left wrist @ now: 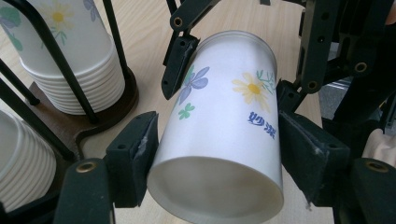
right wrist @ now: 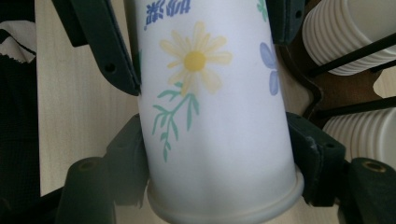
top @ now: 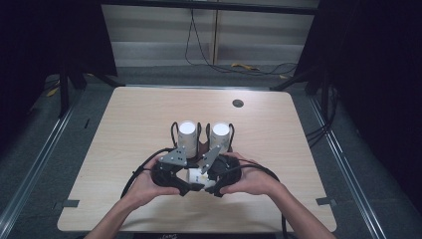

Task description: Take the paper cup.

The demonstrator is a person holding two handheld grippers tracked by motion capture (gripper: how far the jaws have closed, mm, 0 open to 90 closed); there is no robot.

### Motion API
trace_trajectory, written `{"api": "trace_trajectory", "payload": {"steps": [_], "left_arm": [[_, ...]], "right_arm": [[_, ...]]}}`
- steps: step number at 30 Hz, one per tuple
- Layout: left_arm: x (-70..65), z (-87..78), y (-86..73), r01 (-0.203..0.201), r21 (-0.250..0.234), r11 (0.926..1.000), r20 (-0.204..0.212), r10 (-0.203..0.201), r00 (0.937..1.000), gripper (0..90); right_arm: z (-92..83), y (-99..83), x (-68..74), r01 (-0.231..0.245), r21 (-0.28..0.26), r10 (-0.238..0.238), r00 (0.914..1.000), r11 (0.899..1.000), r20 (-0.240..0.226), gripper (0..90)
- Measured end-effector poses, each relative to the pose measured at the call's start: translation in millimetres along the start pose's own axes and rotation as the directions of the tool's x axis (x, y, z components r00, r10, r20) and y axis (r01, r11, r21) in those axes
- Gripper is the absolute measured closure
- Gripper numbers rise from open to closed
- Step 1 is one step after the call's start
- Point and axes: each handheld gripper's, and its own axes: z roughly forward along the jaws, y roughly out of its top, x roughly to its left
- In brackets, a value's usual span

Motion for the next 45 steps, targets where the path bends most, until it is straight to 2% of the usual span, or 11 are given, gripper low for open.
{"api": "trace_trajectory", "payload": {"steps": [5,9,15,19,22,28,37,39,42,44,45], "left_arm": [[2.0,3.0,-1.0,0.015,0.020,0.9997,0.029,-0.016,0.9994,33.5],[2.6,4.3,-2.2,-0.011,0.021,0.9997,0.035,0.010,0.9993,33.5],[2.7,5.6,-3.2,0.004,0.048,0.9988,0.054,-0.007,0.9985,33.6],[4.0,5.8,-3.6,0.016,0.067,0.9976,0.068,-0.020,0.9975,34.7],[3.6,6.2,-3.6,0.013,0.061,0.9980,0.065,-0.017,0.9977,35.7],[3.1,5.6,-4.1,0.012,0.049,0.9987,0.077,-0.016,0.9969,36.9],[4.6,4.3,-6.8,0.018,0.032,0.9993,0.080,-0.020,0.9966,36.8],[4.3,3.8,-7.3,0.022,0.007,0.9997,0.086,-0.023,0.9961,36.6],[3.7,2.9,-7.2,0.028,-0.007,0.9996,0.091,-0.027,0.9955,36.5],[3.5,1.5,-7.0,0.036,-0.028,0.9990,0.090,-0.033,0.9953,36.4],[3.5,1.5,-7.0,0.036,-0.028,0.9990,0.090,-0.033,0.9953,36.4]], "right_arm": [[2.1,-1.3,1.9,0.011,0.015,-0.011,0.9999,1.000,0.003,31.1],[3.8,-2.3,2.2,0.013,0.026,-0.013,0.9999,1.000,0.005,30.6],[6.1,-1.8,4.0,0.038,0.040,-0.038,0.9993,0.998,-0.001,30.7],[7.9,-1.8,5.8,0.037,0.042,-0.037,0.9993,0.998,-0.006,30.0],[9.2,-3.2,4.8,0.022,0.040,-0.021,0.9997,0.999,-0.014,28.3],[8.6,-5.4,5.3,0.023,0.025,-0.023,0.9996,0.999,-0.015,25.2],[4.0,-12.1,2.6,-0.030,-0.048,0.028,0.9991,0.998,-0.030,18.8],[1.5,-17.4,0.9,-0.051,-0.093,0.047,0.9980,0.994,-0.042,17.8],[-0.2,-21.3,0.3,-0.071,-0.115,0.068,0.9970,0.991,-0.037,16.6],[-2.3,-27.9,-0.3,-0.107,-0.158,0.101,0.9938,0.982,-0.045,15.8],[-2.3,-27.9,-0.3,-0.107,-0.158,0.101,0.9938,0.982,-0.045,15.8]]}}
